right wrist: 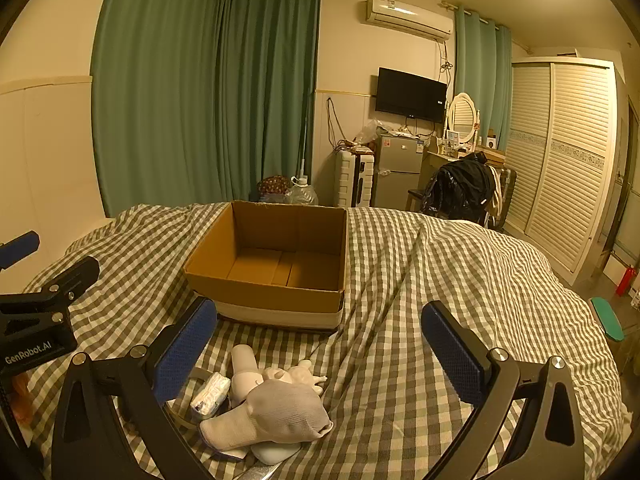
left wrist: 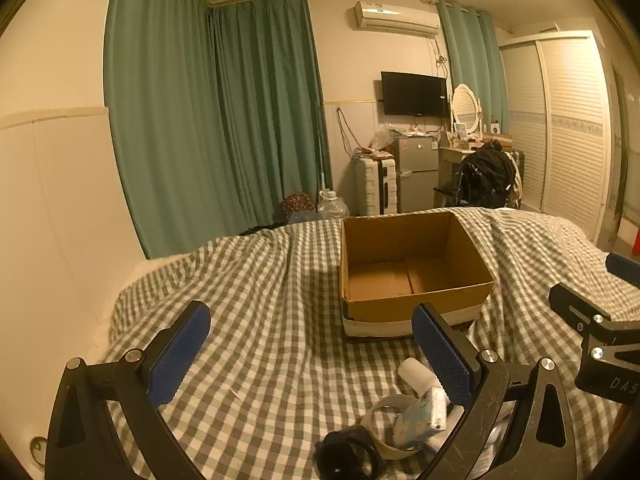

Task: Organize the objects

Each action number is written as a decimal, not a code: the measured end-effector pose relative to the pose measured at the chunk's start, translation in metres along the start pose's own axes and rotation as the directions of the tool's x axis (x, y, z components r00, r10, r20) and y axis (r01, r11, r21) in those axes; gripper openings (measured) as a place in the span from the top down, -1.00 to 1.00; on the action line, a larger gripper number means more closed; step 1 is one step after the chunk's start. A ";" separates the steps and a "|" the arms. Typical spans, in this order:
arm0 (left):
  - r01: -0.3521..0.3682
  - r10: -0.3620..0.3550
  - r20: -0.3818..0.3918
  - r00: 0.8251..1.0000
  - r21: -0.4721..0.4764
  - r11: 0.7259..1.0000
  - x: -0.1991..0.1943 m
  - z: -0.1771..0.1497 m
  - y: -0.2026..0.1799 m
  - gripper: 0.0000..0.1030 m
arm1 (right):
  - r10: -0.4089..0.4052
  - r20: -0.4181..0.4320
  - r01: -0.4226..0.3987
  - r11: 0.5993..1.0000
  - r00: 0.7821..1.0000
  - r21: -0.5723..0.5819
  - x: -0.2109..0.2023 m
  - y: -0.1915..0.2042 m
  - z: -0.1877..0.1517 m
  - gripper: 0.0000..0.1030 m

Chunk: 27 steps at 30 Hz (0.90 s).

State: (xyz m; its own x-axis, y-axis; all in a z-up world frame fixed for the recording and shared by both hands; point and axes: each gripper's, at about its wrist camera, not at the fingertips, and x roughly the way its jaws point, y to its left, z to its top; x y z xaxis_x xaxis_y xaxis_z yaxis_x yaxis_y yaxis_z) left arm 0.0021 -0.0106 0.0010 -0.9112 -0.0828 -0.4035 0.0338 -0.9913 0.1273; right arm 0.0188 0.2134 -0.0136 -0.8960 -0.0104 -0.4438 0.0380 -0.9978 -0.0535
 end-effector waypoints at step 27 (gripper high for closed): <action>0.013 -0.012 0.009 1.000 -0.034 0.999 -0.011 0.006 0.006 -1.00 | 0.006 -0.005 -0.006 1.000 1.000 -0.017 -0.005 0.005 -0.002 -0.99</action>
State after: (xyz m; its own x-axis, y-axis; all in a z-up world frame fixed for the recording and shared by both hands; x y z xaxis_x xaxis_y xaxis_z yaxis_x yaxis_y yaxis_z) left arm 0.0101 -0.0147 0.0112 -0.9152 -0.0698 -0.3968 0.0364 -0.9952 0.0910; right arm 0.0239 0.2087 -0.0133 -0.8938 -0.0157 -0.4482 0.0505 -0.9966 -0.0658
